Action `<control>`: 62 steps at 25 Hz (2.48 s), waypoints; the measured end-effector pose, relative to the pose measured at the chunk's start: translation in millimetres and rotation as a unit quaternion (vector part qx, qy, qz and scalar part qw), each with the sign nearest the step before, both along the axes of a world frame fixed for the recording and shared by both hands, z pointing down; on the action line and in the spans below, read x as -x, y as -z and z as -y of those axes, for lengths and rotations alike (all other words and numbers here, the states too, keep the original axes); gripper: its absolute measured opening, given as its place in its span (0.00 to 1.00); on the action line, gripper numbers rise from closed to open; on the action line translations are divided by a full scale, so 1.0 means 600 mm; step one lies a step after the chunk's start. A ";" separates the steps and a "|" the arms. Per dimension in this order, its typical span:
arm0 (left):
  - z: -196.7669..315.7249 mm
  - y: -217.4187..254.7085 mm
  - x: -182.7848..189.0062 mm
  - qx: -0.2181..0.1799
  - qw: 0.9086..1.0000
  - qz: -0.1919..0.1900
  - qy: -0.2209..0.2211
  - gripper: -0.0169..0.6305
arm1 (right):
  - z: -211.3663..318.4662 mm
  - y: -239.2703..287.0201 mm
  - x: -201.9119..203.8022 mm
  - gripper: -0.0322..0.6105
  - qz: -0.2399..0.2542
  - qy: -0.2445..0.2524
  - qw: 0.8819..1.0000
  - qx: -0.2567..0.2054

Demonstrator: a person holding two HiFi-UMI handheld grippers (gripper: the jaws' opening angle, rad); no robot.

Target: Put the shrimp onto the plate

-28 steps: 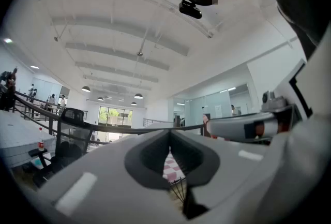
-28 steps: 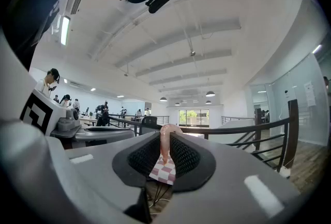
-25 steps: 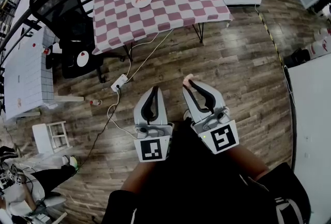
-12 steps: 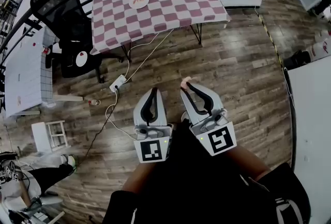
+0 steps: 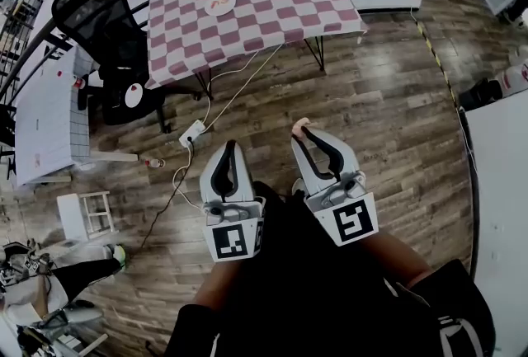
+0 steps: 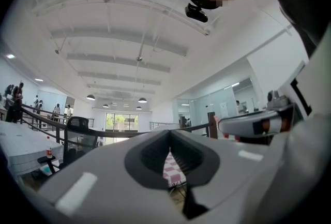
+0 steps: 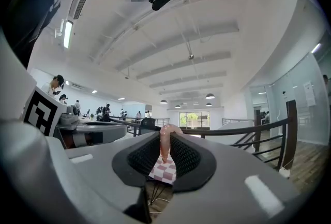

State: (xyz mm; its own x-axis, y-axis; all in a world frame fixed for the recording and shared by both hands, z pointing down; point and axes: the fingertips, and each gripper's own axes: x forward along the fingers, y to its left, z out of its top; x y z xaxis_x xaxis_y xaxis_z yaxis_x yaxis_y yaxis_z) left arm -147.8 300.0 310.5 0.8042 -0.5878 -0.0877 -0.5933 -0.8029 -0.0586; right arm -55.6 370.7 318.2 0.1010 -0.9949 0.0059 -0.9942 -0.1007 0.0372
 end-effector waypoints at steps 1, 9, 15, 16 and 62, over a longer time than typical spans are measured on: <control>-0.002 -0.002 -0.002 0.001 1.000 0.004 0.002 0.04 | -0.003 -0.002 -0.004 0.14 0.003 0.000 1.000 -0.002; -0.014 -0.014 -0.042 0.007 1.000 0.014 -0.006 0.04 | -0.019 -0.021 -0.033 0.14 0.022 -0.006 1.000 -0.002; -0.014 -0.011 -0.073 0.002 1.000 0.012 -0.021 0.04 | -0.014 -0.026 -0.065 0.14 0.029 -0.020 0.999 0.000; -0.009 -0.012 -0.076 0.003 1.000 0.013 -0.022 0.04 | -0.010 -0.026 -0.070 0.14 0.029 -0.021 0.999 -0.001; 0.745 -0.064 -0.251 0.081 0.996 0.008 0.024 0.04 | 0.756 -0.053 -0.281 0.14 0.040 0.000 0.997 0.068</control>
State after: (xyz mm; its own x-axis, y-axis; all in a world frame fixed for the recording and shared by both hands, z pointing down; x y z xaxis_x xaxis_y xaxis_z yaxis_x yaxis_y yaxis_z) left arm 2.7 -146.9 349.0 0.7752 -0.6313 0.0240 -0.6314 -0.7730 0.0609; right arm 112.9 -83.2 350.2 0.0939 -0.9844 0.1488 -0.9946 -0.0993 -0.0296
